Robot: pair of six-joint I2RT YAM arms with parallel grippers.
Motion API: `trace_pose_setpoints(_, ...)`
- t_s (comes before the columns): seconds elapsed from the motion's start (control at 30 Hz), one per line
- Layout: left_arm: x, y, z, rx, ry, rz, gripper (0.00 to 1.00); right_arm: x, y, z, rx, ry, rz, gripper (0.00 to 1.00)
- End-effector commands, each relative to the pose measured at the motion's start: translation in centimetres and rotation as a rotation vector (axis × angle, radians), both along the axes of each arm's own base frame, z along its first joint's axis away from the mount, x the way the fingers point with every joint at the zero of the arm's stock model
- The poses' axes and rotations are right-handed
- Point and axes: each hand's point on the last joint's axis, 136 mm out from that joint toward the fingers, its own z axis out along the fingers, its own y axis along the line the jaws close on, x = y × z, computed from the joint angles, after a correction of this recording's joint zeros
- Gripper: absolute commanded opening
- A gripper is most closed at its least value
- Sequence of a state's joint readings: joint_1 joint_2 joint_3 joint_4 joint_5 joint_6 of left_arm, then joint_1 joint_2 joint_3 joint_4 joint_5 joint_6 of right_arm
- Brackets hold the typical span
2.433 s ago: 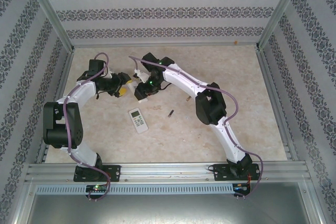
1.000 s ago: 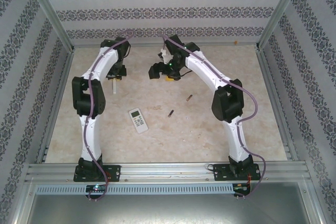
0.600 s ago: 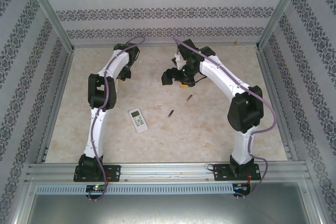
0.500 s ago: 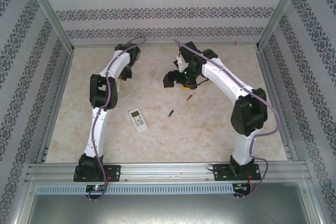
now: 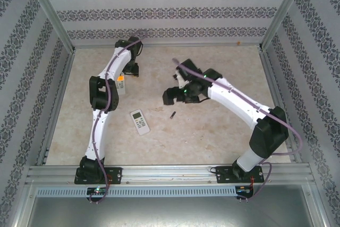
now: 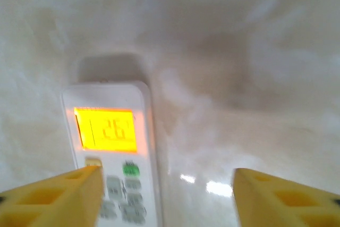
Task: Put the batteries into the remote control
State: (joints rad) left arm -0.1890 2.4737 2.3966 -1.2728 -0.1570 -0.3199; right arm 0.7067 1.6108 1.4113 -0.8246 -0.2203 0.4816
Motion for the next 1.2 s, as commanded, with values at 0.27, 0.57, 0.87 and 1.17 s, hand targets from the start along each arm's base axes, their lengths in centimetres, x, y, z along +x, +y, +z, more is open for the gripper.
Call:
trace_pose_setpoints(0.27,-9.3,-1.8,16.7,-0.525,-0.393,0.176,0.93,-4.1,10.2,-6.4,-0.278,-0.228,0.242,0.98)
trace_pose_setpoints(0.57,-17.6,0.2,14.6,-0.594,-0.395,0.234,0.93,-4.4,12.8,-13.1,-0.359,-0.131,0.227,0.97)
trace_pose_setpoints(0.87,-20.0,-0.2,13.8,-0.630,-0.388,0.233,0.93,-5.8,14.3,-17.1,-0.331,-0.033,0.212,0.73)
trace_pose_setpoints(1.17,-20.6,-2.5,14.2,-0.776,-0.383,0.188,0.92,-5.3,15.0,-13.4,-0.217,0.011,0.206,0.42)
